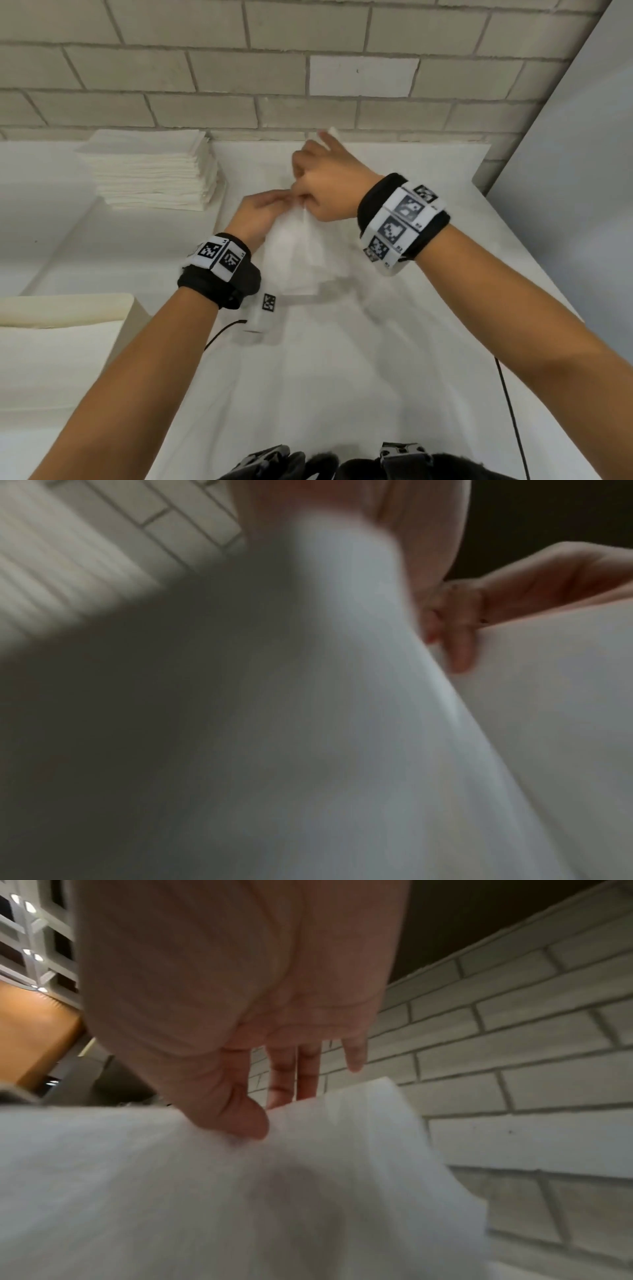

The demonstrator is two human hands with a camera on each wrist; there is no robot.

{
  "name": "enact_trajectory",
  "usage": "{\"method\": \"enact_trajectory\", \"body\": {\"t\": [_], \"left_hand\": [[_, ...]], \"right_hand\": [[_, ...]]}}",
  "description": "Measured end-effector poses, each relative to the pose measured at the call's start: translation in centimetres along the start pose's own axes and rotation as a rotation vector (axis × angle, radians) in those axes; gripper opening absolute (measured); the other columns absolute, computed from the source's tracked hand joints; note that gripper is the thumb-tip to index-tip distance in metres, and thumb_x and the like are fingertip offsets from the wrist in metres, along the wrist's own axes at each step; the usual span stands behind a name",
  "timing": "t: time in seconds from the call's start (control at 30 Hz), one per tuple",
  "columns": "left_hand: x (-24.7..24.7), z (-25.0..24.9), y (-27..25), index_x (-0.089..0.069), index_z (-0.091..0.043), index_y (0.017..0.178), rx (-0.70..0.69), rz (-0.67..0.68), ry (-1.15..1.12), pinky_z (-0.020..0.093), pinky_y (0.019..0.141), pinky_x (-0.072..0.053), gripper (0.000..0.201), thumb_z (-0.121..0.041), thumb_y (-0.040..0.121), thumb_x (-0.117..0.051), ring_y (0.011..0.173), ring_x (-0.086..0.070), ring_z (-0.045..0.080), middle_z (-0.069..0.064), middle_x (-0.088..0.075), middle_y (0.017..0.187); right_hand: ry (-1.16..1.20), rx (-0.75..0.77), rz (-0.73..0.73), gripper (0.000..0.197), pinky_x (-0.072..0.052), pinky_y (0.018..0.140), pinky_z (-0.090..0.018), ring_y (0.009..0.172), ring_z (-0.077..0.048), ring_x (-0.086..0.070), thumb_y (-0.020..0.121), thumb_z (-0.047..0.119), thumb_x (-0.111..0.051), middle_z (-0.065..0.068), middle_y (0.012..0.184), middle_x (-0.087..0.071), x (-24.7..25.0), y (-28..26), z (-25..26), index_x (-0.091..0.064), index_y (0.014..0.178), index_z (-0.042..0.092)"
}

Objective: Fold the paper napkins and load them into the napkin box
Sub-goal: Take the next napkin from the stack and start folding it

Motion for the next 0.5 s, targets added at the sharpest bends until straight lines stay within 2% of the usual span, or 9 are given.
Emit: {"method": "enact_trajectory", "body": {"t": [0.07, 0.1, 0.17, 0.23, 0.27, 0.33, 0.4, 0.43, 0.5], "left_hand": [[-1.5, -0.4, -0.6, -0.063, -0.012, 0.085, 0.096, 0.096, -0.323, 0.026, 0.077, -0.050, 0.017, -0.018, 0.093, -0.049, 0.079, -0.065, 0.016, 0.003, -0.068, 0.074], [-1.9, -0.4, -0.8, -0.061, -0.013, 0.087, 0.118, 0.128, -0.453, 0.024, 0.075, -0.051, 0.023, -0.021, 0.097, -0.042, 0.079, -0.065, 0.013, 0.002, -0.067, 0.073], [-1.8, -0.4, -1.0, -0.061, -0.015, 0.096, 0.131, 0.154, -0.540, 0.026, 0.080, -0.049, 0.026, -0.027, 0.100, -0.038, 0.089, -0.063, 0.014, 0.003, -0.066, 0.085], [-1.6, -0.6, -1.3, -0.057, -0.012, 0.106, 0.113, 0.204, -0.567, 0.028, 0.083, -0.048, 0.023, -0.027, 0.098, -0.042, 0.095, -0.059, 0.017, 0.007, -0.060, 0.097], [-1.7, -0.8, -1.5, -0.056, -0.011, 0.107, 0.110, 0.234, -0.592, 0.028, 0.081, -0.049, 0.022, -0.025, 0.097, -0.043, 0.093, -0.060, 0.017, 0.007, -0.060, 0.096], [-1.7, -1.1, -1.9, -0.058, -0.008, 0.108, 0.097, 0.251, -0.598, 0.030, 0.079, -0.052, 0.022, -0.019, 0.098, -0.042, 0.088, -0.065, 0.018, 0.007, -0.065, 0.095], [-1.6, -1.0, -1.9, -0.052, -0.002, 0.122, 0.063, 0.191, -0.513, 0.038, 0.083, -0.055, 0.029, -0.005, 0.094, -0.047, 0.097, -0.066, 0.025, 0.014, -0.064, 0.112], [-1.4, -0.8, -1.8, -0.044, -0.001, 0.130, 0.061, 0.127, -0.477, 0.041, 0.083, -0.055, 0.041, 0.002, 0.090, -0.051, 0.103, -0.064, 0.029, 0.018, -0.060, 0.121], [-1.1, -0.3, -2.0, -0.030, -0.005, 0.140, 0.074, 0.023, -0.513, 0.047, 0.083, -0.055, 0.065, 0.008, 0.083, -0.057, 0.110, -0.060, 0.034, 0.020, -0.052, 0.131]], "right_hand": [[-0.010, 0.101, -0.088, 0.030, -0.027, 0.104, -0.059, 0.098, -0.038, -0.053, 0.077, 0.013, -0.041, -0.013, 0.093, -0.057, -0.5, 0.2, 2.2, -0.071, 0.077, 0.015], [0.014, 0.130, -0.097, 0.030, -0.036, 0.095, -0.058, 0.087, -0.038, -0.056, 0.072, 0.015, -0.038, -0.013, 0.085, -0.058, -1.1, 0.1, 2.8, -0.068, 0.068, 0.015], [0.076, 0.122, -0.182, 0.027, -0.045, 0.083, -0.052, 0.082, -0.035, -0.058, 0.068, 0.017, -0.038, -0.011, 0.083, -0.058, -1.9, 0.0, 3.0, -0.065, 0.068, 0.018], [0.132, 0.059, -0.321, 0.021, -0.043, 0.082, -0.051, 0.093, -0.037, -0.057, 0.069, 0.017, -0.053, -0.013, 0.094, -0.060, -2.2, -0.5, 2.2, -0.068, 0.083, 0.018], [0.210, -0.011, -0.383, 0.025, -0.041, 0.085, -0.051, 0.101, -0.039, -0.053, 0.069, 0.021, -0.061, -0.014, 0.104, -0.058, -2.3, -0.9, 1.4, -0.068, 0.093, 0.019], [0.402, -0.211, -0.399, 0.043, -0.035, 0.094, -0.049, 0.119, -0.037, -0.040, 0.073, 0.033, -0.069, -0.014, 0.124, -0.049, -2.7, -1.8, 0.2, -0.062, 0.114, 0.022], [0.577, -0.381, -0.358, 0.069, -0.031, 0.103, -0.048, 0.131, -0.032, -0.026, 0.073, 0.045, -0.072, -0.012, 0.139, -0.034, -3.5, -2.7, -0.3, -0.045, 0.134, 0.026], [0.676, -0.441, -0.325, 0.083, -0.029, 0.106, -0.047, 0.134, -0.031, -0.023, 0.072, 0.048, -0.073, -0.011, 0.144, -0.028, -3.8, -3.1, -0.4, -0.033, 0.142, 0.028], [0.990, -0.529, -0.260, 0.100, -0.031, 0.107, -0.040, 0.133, -0.024, -0.031, 0.072, 0.043, -0.076, -0.008, 0.144, -0.031, -4.3, -3.9, -0.5, -0.014, 0.148, 0.027]]}}
Point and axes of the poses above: each hand's wrist, its own y-axis towards the middle knuckle, its own x-axis out of the back of the hand, z = x × y, the point moved 4 cm from there along y, towards the middle knuckle
